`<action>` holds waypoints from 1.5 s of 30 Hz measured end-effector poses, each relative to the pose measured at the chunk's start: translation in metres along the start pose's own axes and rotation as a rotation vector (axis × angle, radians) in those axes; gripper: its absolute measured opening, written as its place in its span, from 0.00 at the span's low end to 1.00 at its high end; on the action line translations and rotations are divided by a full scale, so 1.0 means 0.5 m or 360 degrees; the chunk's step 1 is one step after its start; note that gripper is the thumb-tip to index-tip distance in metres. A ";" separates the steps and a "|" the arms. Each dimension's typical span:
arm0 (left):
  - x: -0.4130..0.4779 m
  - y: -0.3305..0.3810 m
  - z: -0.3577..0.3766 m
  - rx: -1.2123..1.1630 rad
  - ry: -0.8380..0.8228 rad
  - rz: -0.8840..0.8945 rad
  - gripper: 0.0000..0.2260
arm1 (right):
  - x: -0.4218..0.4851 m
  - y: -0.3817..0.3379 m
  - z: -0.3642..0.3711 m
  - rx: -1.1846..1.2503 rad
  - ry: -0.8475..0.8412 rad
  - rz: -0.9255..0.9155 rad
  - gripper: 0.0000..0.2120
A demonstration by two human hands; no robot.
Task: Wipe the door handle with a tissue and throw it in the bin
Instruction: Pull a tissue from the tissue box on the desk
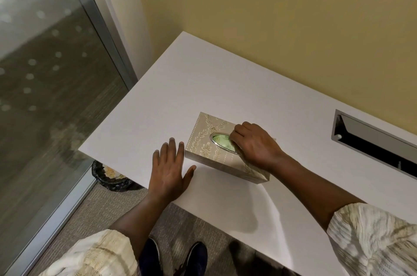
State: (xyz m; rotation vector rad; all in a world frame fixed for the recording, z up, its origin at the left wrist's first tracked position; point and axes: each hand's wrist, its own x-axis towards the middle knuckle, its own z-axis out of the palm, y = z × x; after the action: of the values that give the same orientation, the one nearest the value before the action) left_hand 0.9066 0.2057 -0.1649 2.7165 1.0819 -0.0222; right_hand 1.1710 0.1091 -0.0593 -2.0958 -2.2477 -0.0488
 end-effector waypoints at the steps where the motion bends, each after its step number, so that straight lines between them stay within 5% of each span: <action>1: 0.000 0.000 0.000 -0.0002 0.0004 0.0001 0.34 | -0.002 0.000 -0.003 0.0086 0.0019 0.0062 0.04; 6: 0.001 -0.001 0.000 -0.0012 0.0025 0.0008 0.34 | -0.026 -0.007 -0.017 0.0561 0.0129 0.0474 0.02; 18: 0.002 -0.003 -0.001 -0.0030 0.0023 0.0016 0.34 | -0.050 -0.014 -0.026 0.0937 0.0324 0.0946 0.06; 20: 0.001 -0.003 -0.001 -0.0043 0.0022 0.0010 0.34 | -0.052 -0.019 -0.031 0.0857 0.0230 0.0889 0.02; 23: 0.002 -0.001 -0.003 -0.0053 0.0018 0.0005 0.34 | -0.052 -0.034 -0.024 0.0587 -0.0007 0.0783 0.11; 27: 0.004 -0.001 -0.003 -0.0052 0.0021 0.0009 0.34 | -0.034 -0.048 -0.018 0.0417 0.0048 0.0647 0.08; 39: 0.003 -0.003 -0.005 -0.0020 0.0027 0.0019 0.34 | -0.034 -0.029 -0.039 0.0872 0.0045 0.0970 0.05; 45: 0.003 -0.002 -0.006 -0.0019 0.0025 0.0020 0.34 | -0.025 -0.019 -0.041 0.0675 -0.0063 0.0876 0.10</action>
State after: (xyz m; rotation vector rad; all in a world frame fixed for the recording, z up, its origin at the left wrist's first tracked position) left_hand 0.9068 0.2083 -0.1626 2.7172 1.0656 0.0077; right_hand 1.1627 0.0943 -0.0394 -2.3694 -1.4459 0.4543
